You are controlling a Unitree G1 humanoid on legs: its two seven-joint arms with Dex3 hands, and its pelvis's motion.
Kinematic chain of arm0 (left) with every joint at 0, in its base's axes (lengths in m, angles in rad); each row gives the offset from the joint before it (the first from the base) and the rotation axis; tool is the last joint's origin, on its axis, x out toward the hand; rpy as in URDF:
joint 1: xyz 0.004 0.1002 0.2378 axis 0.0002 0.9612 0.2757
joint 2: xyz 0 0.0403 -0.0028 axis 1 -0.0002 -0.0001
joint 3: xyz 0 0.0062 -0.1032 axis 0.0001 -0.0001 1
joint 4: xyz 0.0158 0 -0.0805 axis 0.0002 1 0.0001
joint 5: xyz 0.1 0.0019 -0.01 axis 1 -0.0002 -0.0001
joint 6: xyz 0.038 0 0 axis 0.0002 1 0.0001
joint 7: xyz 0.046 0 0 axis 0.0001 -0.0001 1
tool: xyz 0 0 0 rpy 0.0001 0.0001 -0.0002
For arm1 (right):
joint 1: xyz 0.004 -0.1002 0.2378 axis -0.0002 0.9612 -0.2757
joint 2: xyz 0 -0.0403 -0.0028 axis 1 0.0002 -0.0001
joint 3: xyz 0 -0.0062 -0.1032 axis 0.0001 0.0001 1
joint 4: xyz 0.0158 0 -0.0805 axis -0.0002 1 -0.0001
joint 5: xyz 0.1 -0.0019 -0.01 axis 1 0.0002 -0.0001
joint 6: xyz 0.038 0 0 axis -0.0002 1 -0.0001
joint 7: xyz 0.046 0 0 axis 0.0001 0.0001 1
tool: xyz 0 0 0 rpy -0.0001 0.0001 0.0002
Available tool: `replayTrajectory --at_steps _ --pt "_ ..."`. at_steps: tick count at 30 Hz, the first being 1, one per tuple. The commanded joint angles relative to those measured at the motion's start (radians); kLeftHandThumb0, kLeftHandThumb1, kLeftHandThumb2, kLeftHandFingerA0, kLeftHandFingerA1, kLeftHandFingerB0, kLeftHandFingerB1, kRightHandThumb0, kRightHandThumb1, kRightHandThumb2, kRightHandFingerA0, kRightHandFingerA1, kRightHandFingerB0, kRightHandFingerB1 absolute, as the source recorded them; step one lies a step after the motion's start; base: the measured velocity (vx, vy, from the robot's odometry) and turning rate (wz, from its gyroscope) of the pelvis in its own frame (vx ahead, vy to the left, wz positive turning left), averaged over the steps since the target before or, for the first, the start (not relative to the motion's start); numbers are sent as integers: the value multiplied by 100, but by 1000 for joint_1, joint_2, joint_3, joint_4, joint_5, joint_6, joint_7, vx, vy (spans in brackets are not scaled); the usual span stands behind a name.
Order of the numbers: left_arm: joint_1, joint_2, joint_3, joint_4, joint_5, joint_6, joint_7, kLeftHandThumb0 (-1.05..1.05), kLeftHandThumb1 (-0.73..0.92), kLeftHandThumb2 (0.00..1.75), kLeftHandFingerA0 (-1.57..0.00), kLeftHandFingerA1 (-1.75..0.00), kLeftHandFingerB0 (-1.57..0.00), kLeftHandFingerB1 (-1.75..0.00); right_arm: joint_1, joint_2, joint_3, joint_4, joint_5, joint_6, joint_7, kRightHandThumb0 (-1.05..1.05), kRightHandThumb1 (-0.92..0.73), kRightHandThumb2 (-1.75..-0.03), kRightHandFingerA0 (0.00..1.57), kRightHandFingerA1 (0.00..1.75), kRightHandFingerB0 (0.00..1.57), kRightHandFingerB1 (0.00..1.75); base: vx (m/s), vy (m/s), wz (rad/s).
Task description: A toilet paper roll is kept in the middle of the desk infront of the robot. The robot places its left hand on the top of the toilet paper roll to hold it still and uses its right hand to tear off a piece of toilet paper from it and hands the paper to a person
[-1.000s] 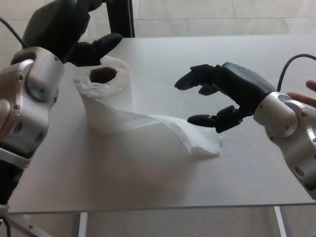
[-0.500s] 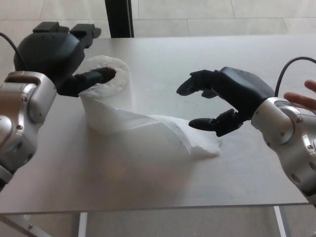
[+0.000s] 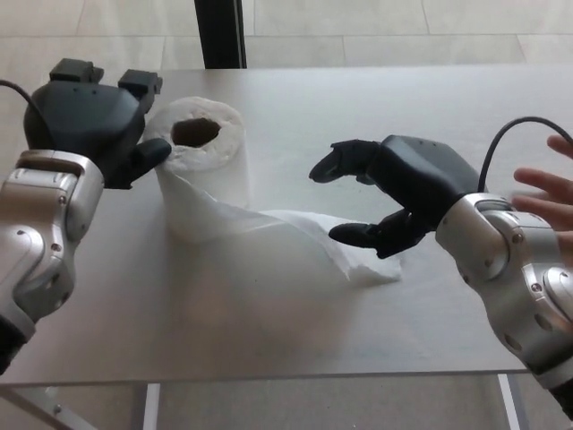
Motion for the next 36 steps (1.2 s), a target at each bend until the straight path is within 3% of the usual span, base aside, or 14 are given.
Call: replayTrajectory --at_steps 1,2,3,5,6,7,8,14,15,18,19,20,21,36 --pt "14 -35 22 23 51 4 50 -74 92 71 -5 -44 -14 -32 21 9 7 -11 -54 16 -5 -56 -63 -59 41 64 52 45 0 0 0" --pt "8 -39 23 27 61 -5 74 -36 55 114 -3 -54 0 -50 22 9 8 -11 -57 14 -4 -56 -63 -59 41 64 51 44 0 0 0" --pt "3 -40 21 30 75 -11 93 -36 55 114 -3 -54 0 -50 24 9 8 -12 -58 14 -2 -56 -63 -59 41 64 51 44 0 0 0" --pt "-3 -41 30 21 79 -20 99 -73 92 70 -3 -46 -13 -34 28 12 8 -9 -68 2 -11 -57 -62 -59 42 67 51 45 0 0 0" --pt "0 -41 38 10 78 -25 106 -73 72 106 -4 -50 -7 -46 31 12 11 -4 -74 -5 -16 -57 -62 -59 42 67 51 46 0 0 0" --pt "3 -39 48 2 72 -38 111 -70 92 69 -5 -46 -15 -34 35 13 11 -4 -76 -10 -17 -57 -62 -59 42 68 51 46 0 0 0" --pt "4 -34 54 -6 76 -46 116 -34 60 115 -3 -54 0 -50 38 14 12 -6 -78 -8 -14 -57 -62 -59 42 68 50 46 0 0 0" --pt "-13 -10 117 -25 54 -90 99 -32 65 117 -3 -54 0 -50 56 13 10 -18 -91 2 1 -56 -62 -59 41 66 50 44 0 0 0" --pt "-36 2 133 -17 60 -88 99 -58 92 68 -9 -46 -19 -32 61 11 9 -22 -92 3 4 -56 -63 -59 41 65 50 44 0 0 0" --pt "-91 12 172 -1 50 -95 92 -55 90 68 -5 -50 -16 -35 78 8 5 -27 -96 1 2 -56 -62 -59 42 67 50 46 0 0 0" --pt "-119 18 192 2 39 -96 78 -31 68 119 -3 -55 0 -50 84 8 5 -27 -97 2 2 -56 -62 -59 42 67 50 46 0 0 0" --pt "-128 19 198 5 39 -97 76 -31 68 119 -3 -55 0 -50 85 9 5 -28 -99 6 6 -56 -62 -59 42 67 50 46 0 0 0" --pt "-137 19 209 4 31 -102 73 -54 90 67 -6 -48 -16 -34 89 10 6 -22 -100 -3 -2 -57 -62 -59 42 68 50 47 0 0 0" --pt "-78 -157 181 -5 52 -24 61 -61 92 67 -11 -45 -19 -32 81 50 35 -5 -144 15 2 -56 -62 -59 39 69 45 46 0 0 0"
